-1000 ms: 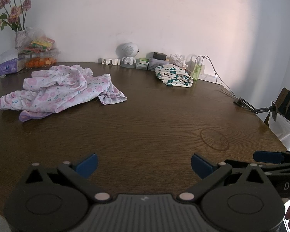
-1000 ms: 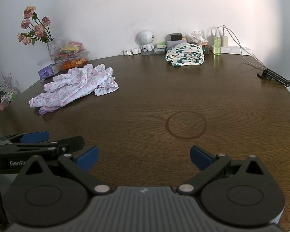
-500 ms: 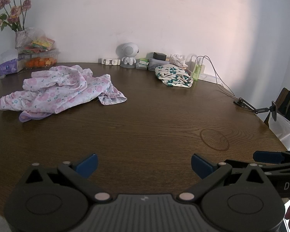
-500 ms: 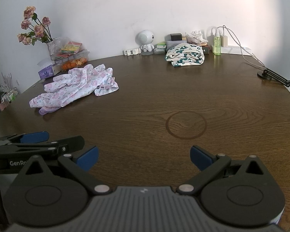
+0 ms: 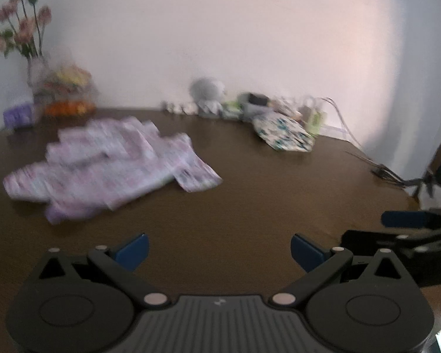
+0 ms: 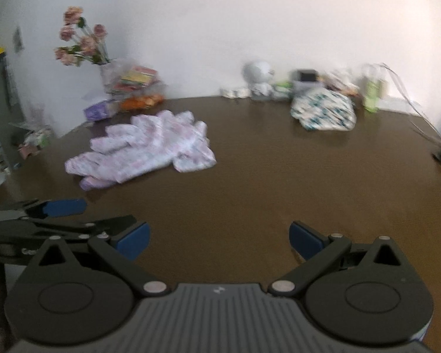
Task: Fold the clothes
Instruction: 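Reach both grippers to the crumpled floral dress and pinch its fabric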
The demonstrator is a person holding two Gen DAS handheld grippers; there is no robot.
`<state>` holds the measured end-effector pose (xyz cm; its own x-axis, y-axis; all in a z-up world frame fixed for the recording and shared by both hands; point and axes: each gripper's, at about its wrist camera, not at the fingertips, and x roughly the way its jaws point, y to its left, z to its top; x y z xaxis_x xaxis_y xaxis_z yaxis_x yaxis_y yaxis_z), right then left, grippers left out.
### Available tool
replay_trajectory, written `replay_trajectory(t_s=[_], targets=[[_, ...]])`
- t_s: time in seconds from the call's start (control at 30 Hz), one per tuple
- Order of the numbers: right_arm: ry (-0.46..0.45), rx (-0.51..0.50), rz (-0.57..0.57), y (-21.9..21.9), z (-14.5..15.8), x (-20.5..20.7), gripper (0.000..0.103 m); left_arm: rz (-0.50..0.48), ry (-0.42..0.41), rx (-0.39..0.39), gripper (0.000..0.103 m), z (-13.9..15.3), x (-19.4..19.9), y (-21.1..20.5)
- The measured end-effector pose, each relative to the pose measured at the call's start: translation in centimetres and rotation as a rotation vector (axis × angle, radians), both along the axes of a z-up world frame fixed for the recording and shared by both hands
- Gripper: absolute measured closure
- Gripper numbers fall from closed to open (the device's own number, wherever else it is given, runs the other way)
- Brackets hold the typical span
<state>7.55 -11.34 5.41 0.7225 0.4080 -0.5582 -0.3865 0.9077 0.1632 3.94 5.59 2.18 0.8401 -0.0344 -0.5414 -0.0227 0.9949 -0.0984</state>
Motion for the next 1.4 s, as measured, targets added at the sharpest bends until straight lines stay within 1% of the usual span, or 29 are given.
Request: replay_trajectory(t_s=[0.07, 0.17, 0.3, 0.37, 0.5, 0.63, 0.73, 0.8, 0.9, 0.93, 1.0, 1.07, 1.1, 1.13, 1.23, 1.27, 1.3, 1.33, 1.37, 1.4], targets=[[-0.014, -0.003, 0.029, 1.1, 1.0, 1.7, 0.0, 0.021, -0.021, 0.048, 0.0, 0.7, 1.0, 1.2], [-0.024, -0.018, 0.056, 3.3, 2.1, 4.4, 0.0, 0.051, -0.035, 0.073, 0.0, 1.5, 3.0, 3.5], [-0.034, -0.038, 0.102, 6.4, 2.8, 8.7, 0.0, 0.083, -0.032, 0.108, 0.0, 2.1, 6.4, 6.4], [-0.026, -0.041, 0.118, 8.0, 2.9, 11.3, 0.0, 0.122, -0.015, 0.136, 0.0, 1.9, 8.7, 7.9], [0.05, -0.044, 0.132, 11.3, 2.1, 17.4, 0.0, 0.202, 0.032, 0.195, 0.0, 1.3, 12.7, 10.8], [0.093, -0.084, 0.128, 14.2, 0.8, 22.0, 0.0, 0.194, 0.072, 0.224, 0.0, 0.2, 15.5, 12.7], [0.135, -0.112, 0.122, 15.9, -0.7, 25.1, 0.0, 0.193, 0.101, 0.243, 0.003, -0.8, 17.1, 13.4], [0.161, -0.122, 0.116, 16.6, -1.7, 26.7, 0.001, 0.179, 0.113, 0.242, 0.007, -1.4, 17.9, 13.7], [0.193, -0.116, 0.112, 17.3, -2.9, 28.2, 0.007, 0.178, 0.133, 0.241, 0.008, -2.1, 18.7, 14.0], [0.198, -0.114, 0.118, 17.4, -3.1, 28.4, 0.01, 0.165, 0.137, 0.236, 0.008, -2.4, 18.8, 14.1], [0.207, -0.109, 0.131, 17.7, -3.6, 28.8, 0.013, 0.144, 0.14, 0.236, 0.011, -2.8, 19.0, 14.0], [0.205, -0.116, 0.143, 18.0, -4.0, 28.9, 0.024, 0.129, 0.137, 0.243, 0.014, -3.1, 19.1, 13.7], [0.205, -0.117, 0.149, 18.1, -4.1, 29.0, 0.032, 0.121, 0.127, 0.24, 0.017, -3.2, 19.2, 13.7], [0.212, -0.108, 0.155, 18.1, -4.3, 29.2, 0.042, 0.117, 0.124, 0.232, 0.019, -3.2, 19.3, 13.7], [0.233, -0.085, 0.156, 18.0, -4.6, 29.6, 0.064, 0.105, 0.112, 0.206, 0.031, -3.2, 19.5, 13.8], [0.221, -0.078, 0.158, 17.9, -4.5, 29.5, 0.07, 0.103, 0.111, 0.202, 0.038, -3.2, 19.6, 13.8], [0.21, -0.071, 0.159, 17.8, -4.4, 29.3, 0.081, 0.099, 0.113, 0.197, 0.047, -3.1, 19.7, 13.9], [0.199, -0.066, 0.157, 17.6, -4.2, 29.2, 0.088, 0.096, 0.114, 0.192, 0.054, -3.1, 19.8, 14.0], [0.189, -0.061, 0.155, 17.5, -3.9, 29.0, 0.09, 0.083, 0.116, 0.185, 0.067, -3.1, 20.0, 14.0], [0.179, -0.056, 0.153, 17.3, -3.7, 28.9, 0.094, 0.071, 0.117, 0.175, 0.082, -3.1, 20.1, 14.2]])
